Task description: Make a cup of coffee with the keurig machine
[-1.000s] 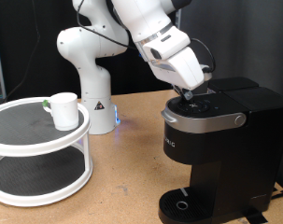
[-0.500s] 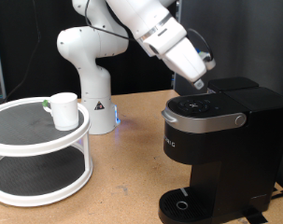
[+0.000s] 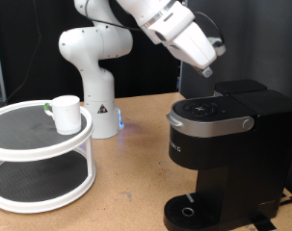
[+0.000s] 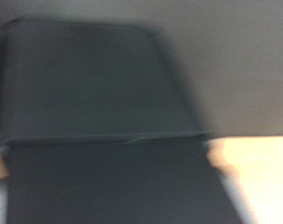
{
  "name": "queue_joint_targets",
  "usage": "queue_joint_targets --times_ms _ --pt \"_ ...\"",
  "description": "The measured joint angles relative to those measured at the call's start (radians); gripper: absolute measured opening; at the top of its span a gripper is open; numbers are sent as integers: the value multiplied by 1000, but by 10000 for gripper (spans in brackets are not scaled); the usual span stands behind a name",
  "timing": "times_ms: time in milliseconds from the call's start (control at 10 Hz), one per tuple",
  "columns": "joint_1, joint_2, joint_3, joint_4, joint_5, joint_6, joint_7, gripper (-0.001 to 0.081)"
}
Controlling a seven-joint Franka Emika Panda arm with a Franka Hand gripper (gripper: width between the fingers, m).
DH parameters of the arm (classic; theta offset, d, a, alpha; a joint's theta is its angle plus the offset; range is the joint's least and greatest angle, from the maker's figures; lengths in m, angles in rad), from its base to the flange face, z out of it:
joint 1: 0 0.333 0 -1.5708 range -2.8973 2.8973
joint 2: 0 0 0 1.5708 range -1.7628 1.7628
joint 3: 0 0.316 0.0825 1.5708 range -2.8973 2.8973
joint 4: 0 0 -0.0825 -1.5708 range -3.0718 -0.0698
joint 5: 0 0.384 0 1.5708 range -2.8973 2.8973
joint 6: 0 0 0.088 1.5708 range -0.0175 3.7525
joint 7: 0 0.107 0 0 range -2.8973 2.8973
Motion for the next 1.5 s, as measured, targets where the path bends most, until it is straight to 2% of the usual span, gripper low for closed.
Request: queue_joint_targets --times_ms 200,300,400,600,700,800,900,1100,1200,1400,1500 --pt "-22 12 -13 57 -200 -267 36 7" --pt "-28 21 -21 85 -235 -366 59 7" --pt "-31 22 -26 98 -237 -397 80 7" --pt "-32 22 -27 96 -236 -391 91 7" --pt "-32 17 -21 76 -196 -309 104 7" --pt "-31 2 -8 36 -130 -194 136 7" --pt "-31 -19 3 -3 -65 -109 194 7" --pt "-32 -68 7 -57 -4 -37 334 7" --pt "-31 -65 7 -56 -13 -45 307 7" --pt "-29 -68 44 -97 100 159 344 7" --pt "-29 -74 59 -119 149 226 369 7"
